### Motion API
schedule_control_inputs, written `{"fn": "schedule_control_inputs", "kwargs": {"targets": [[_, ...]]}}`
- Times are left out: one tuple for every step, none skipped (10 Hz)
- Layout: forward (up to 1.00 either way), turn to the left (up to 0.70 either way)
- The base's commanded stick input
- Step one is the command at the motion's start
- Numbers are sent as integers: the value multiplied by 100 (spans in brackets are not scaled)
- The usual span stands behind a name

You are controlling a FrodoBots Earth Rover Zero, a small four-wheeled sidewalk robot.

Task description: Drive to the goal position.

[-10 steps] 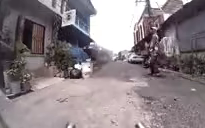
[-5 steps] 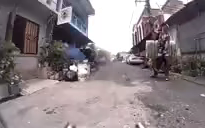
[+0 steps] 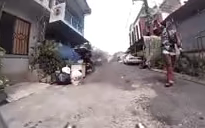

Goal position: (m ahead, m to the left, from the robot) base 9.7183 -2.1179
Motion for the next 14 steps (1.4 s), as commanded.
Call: {"fn": "schedule_control_inputs", "kwargs": {"targets": [[70,0],[70,0],[70,0],[70,0],[70,0],[70,0],[70,0],[70,0],[70,0],[70,0],[70,0],[70,0],[70,0],[70,0]]}}
